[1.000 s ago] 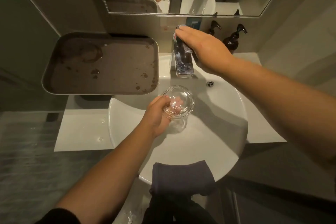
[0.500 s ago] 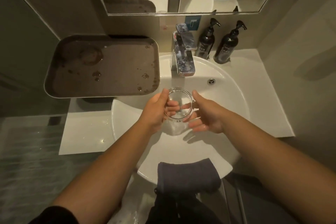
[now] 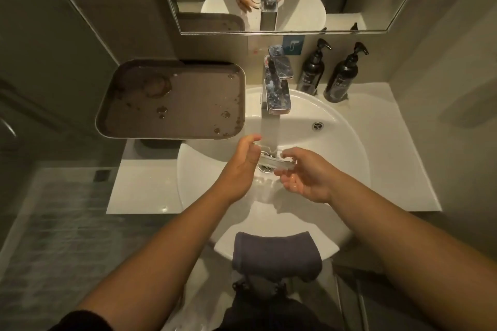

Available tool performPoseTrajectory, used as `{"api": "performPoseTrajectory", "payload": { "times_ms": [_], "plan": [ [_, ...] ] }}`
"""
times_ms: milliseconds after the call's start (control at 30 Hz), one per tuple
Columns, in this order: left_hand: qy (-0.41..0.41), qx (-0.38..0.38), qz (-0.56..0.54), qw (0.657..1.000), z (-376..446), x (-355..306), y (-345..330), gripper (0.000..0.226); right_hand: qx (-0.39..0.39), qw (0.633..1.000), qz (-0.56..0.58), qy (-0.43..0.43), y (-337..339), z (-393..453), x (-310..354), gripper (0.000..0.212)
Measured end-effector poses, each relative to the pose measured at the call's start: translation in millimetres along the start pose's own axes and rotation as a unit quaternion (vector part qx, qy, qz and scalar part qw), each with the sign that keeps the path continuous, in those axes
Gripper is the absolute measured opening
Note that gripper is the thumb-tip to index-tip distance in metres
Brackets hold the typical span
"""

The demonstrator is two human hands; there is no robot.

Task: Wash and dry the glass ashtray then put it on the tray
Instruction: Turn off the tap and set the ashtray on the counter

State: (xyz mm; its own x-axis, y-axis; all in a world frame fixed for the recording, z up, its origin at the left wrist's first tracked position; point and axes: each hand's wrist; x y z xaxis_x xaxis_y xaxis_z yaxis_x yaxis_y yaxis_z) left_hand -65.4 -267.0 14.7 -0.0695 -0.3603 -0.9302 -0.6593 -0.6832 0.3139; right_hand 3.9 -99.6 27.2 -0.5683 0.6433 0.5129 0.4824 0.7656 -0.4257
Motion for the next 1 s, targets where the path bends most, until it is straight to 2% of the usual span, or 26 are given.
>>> {"api": "performPoseTrajectory", "payload": {
  "times_ms": [33, 100, 200, 267, 300, 500, 600, 767, 867, 1000],
  "plan": [
    [0.023, 0.001, -0.039, 0.999, -4, 0, -5, 0.043, -0.015, 0.999, -0.029, 0.032, 0, -1, -2, 0.007],
    [0.077, -0.002, -0.146, 0.986, -8, 4, -17, 0.048, -0.051, 0.986, -0.122, 0.1, 3, -4, -7, 0.02],
    [0.14, -0.033, -0.302, 0.942, -15, 5, -33, 0.044, -0.059, 0.942, -0.268, 0.191, 12, -13, -12, 0.033],
    [0.161, -0.057, -0.352, 0.92, -19, 2, -40, 0.04, -0.042, 0.916, -0.32, 0.237, 18, -17, -16, 0.033],
    [0.164, -0.066, -0.34, 0.924, -22, 1, -43, 0.035, -0.037, 0.906, -0.337, 0.255, 20, -18, -18, 0.03],
    [0.184, -0.133, -0.096, 0.969, -41, 1, -40, 0.027, -0.039, 0.832, -0.457, 0.31, 16, -22, -26, 0.026],
    [0.176, -0.144, 0.046, 0.973, -52, 2, -32, 0.021, -0.039, 0.787, -0.514, 0.339, 7, -22, -27, 0.027],
    [0.173, -0.195, 0.208, 0.943, -69, 4, -11, 0.032, -0.041, 0.706, -0.604, 0.368, -15, -13, -32, 0.032],
    [0.177, -0.219, 0.311, 0.908, -82, 10, 7, 0.037, -0.059, 0.65, -0.658, 0.375, -34, -5, -40, 0.035],
    [0.197, -0.236, 0.382, 0.872, -98, 19, 34, 0.04, -0.057, 0.624, -0.681, 0.379, -64, 5, -51, 0.033]
  ]
}}
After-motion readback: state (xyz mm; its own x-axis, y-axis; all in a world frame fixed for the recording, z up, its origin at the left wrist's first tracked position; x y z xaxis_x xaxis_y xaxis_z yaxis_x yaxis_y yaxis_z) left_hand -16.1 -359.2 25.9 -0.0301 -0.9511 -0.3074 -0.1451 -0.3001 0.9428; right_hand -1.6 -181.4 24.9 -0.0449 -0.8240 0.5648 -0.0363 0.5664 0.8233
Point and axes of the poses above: each hand's wrist, its own z-axis towards the middle knuckle, its own y-axis out of the back of the hand, x = y × z, and after that the axes turned 6 degrees about z, right-handed
